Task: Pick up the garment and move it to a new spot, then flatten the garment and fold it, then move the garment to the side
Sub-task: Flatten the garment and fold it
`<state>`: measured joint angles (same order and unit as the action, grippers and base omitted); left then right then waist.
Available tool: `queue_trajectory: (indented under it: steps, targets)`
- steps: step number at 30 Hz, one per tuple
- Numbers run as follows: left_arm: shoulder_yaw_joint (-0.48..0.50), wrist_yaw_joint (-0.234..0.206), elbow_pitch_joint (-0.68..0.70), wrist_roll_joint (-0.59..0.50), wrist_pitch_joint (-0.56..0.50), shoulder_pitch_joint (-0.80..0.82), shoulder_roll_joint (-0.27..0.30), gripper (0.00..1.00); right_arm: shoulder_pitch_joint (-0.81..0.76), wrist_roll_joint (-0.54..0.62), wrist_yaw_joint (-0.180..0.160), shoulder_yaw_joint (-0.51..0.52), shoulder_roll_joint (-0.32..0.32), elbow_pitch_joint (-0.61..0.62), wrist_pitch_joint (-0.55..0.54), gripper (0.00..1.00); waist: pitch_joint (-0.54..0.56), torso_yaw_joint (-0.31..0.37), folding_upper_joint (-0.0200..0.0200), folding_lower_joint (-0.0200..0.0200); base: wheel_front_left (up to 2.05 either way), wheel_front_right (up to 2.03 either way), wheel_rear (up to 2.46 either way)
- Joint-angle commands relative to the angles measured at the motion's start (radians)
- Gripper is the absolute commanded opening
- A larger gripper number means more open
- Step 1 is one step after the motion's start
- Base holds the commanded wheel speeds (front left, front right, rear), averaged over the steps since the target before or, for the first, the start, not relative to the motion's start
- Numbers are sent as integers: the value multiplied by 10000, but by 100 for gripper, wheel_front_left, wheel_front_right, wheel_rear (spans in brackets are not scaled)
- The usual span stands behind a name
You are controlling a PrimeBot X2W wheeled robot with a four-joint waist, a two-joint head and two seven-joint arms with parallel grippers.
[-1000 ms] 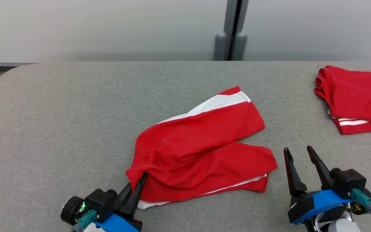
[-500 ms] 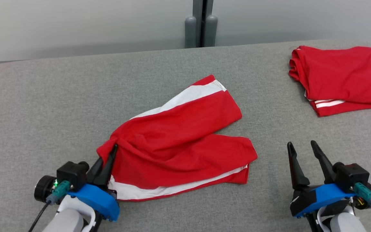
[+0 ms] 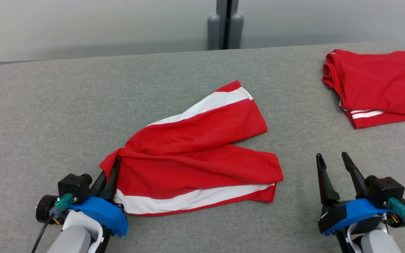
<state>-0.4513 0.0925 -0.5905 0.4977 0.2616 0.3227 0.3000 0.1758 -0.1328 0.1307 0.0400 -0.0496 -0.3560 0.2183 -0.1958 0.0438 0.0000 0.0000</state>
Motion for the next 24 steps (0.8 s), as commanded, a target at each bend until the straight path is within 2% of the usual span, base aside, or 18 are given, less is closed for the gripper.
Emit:
queue_trajectory:
  steps: [1, 14, 24]
  targets:
    - [115, 38, 6, -107, 43, -148, -65, 100, 59, 42, 1, 12, -18, -36, 44, 100, 39, -69, 0, 0, 0, 0, 0]
    - [977, 259, 959, -995, 45, -1461, -943, 100, -124, -95, 1, 43, -18, -328, 147, 100, 608, -1050, 0, 0, 0, 0, 0]
    - [2137, 115, 2161, -1680, 45, -2288, -1054, 100, -214, -168, 1, 1, -20, -505, 200, 100, 995, -1409, 0, 0, 0, 0, 0]
